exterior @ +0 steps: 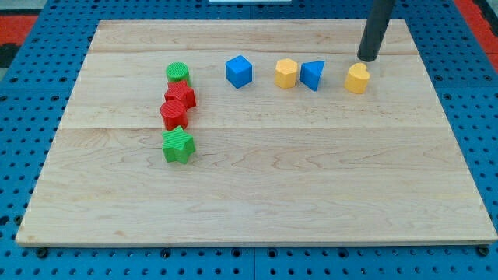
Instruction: Move your arm to the right of the yellow heart
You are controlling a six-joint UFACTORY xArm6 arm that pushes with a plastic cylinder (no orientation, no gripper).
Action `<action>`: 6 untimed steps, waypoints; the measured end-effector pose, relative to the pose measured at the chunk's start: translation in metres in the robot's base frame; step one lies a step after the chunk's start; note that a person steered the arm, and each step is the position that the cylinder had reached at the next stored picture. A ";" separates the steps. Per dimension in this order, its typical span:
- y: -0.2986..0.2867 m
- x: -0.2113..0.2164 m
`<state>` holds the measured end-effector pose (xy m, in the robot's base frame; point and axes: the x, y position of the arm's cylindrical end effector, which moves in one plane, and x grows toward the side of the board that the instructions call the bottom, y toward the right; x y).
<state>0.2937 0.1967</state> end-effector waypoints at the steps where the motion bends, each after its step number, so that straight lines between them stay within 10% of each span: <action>1: 0.010 0.000; 6: 0.020 0.056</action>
